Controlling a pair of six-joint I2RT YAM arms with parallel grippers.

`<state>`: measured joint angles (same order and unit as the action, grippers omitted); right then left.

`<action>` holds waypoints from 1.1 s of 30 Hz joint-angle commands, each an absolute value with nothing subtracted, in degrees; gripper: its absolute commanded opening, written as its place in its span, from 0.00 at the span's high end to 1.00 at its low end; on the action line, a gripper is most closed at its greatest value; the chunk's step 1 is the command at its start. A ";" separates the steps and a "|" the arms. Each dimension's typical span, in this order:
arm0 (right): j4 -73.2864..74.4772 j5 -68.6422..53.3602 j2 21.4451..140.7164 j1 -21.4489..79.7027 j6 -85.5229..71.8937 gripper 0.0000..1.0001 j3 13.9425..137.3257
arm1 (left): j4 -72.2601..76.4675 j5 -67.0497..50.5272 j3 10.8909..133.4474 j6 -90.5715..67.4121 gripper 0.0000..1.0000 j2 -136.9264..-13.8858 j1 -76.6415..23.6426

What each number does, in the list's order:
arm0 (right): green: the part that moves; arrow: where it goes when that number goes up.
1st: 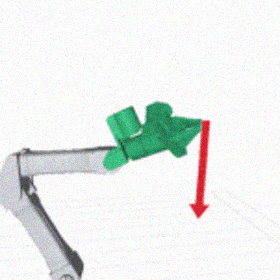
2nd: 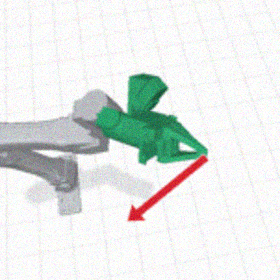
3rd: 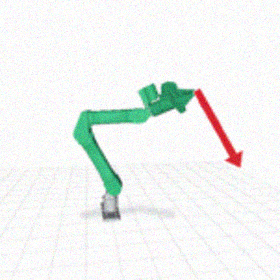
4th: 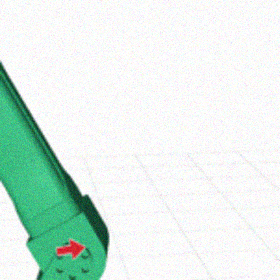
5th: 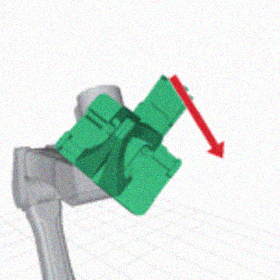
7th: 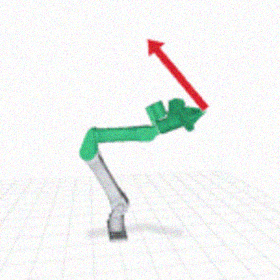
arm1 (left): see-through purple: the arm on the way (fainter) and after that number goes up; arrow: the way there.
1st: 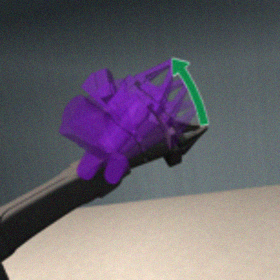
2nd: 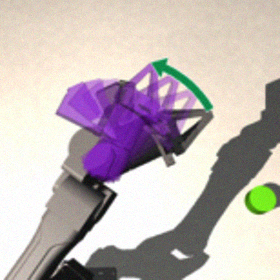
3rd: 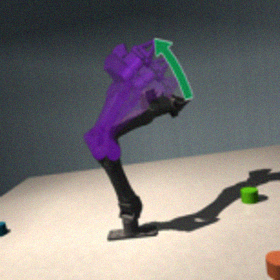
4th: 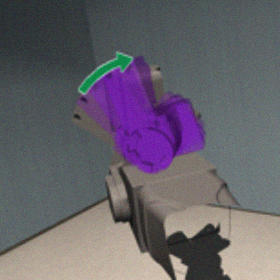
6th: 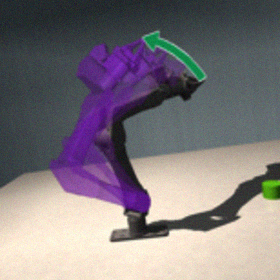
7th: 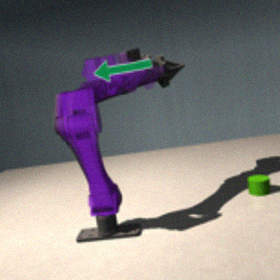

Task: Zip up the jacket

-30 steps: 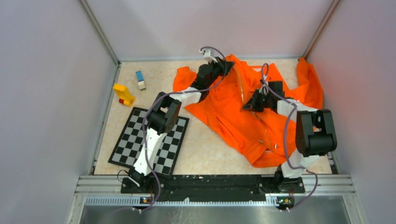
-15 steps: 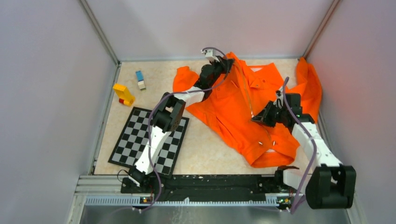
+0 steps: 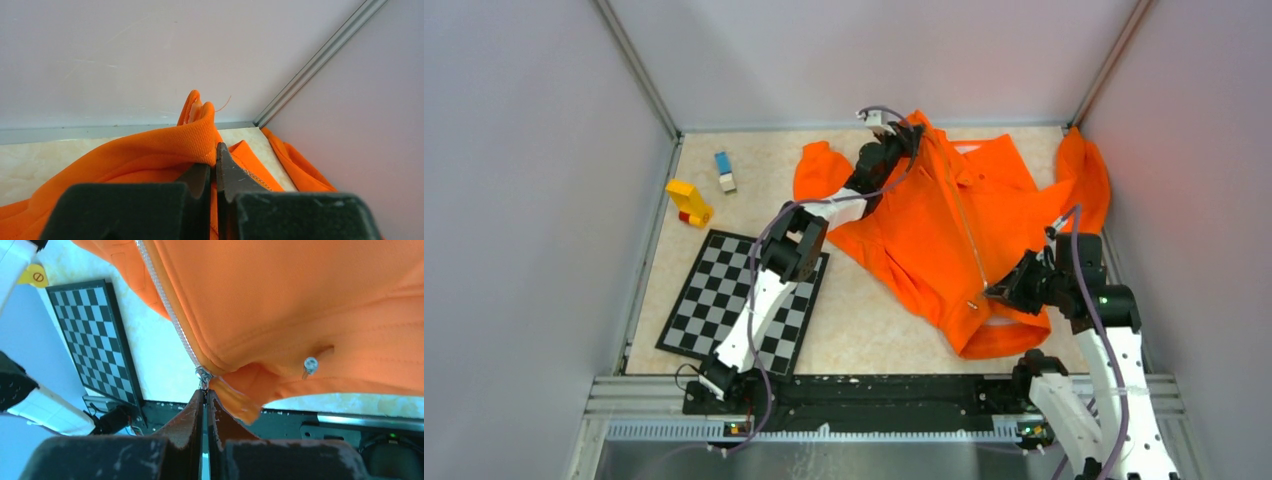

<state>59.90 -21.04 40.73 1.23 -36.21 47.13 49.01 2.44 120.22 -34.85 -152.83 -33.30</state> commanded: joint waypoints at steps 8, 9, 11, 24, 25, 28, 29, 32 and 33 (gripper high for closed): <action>85.54 -22.13 29.22 1.49 -32.78 1.00 49.59 | 53.91 7.51 121.85 -31.61 1.00 -153.26 -31.41; 85.97 -22.19 28.43 1.53 -32.37 1.00 49.51 | 53.84 7.41 121.82 -31.45 1.00 -153.28 -31.52; 85.86 -24.09 26.69 1.54 -32.03 1.00 49.41 | 53.79 7.30 121.69 -31.17 1.00 -153.33 -31.94; 59.77 -13.15 36.50 1.50 -25.54 0.78 58.40 | 46.07 4.46 104.43 -33.91 0.13 -137.27 -34.02; 56.94 -12.70 37.32 1.49 -25.24 0.74 59.66 | 44.13 3.55 102.32 -34.59 0.11 -134.58 -34.01; 47.36 -11.55 39.51 1.52 -23.67 0.57 62.68 | 40.38 1.05 93.87 -37.25 0.05 -126.01 -34.10; 45.06 -11.44 40.40 1.50 -22.73 0.53 63.80 | 39.24 0.37 90.15 -37.92 0.02 -123.24 -34.04; 40.59 -11.53 43.27 1.52 -21.11 0.46 68.32 | 34.19 -3.80 84.17 -36.20 0.01 -112.85 -33.88; 39.67 -11.45 43.99 1.50 -20.69 0.44 69.88 | 32.61 -5.73 82.57 -34.52 0.01 -109.45 -33.88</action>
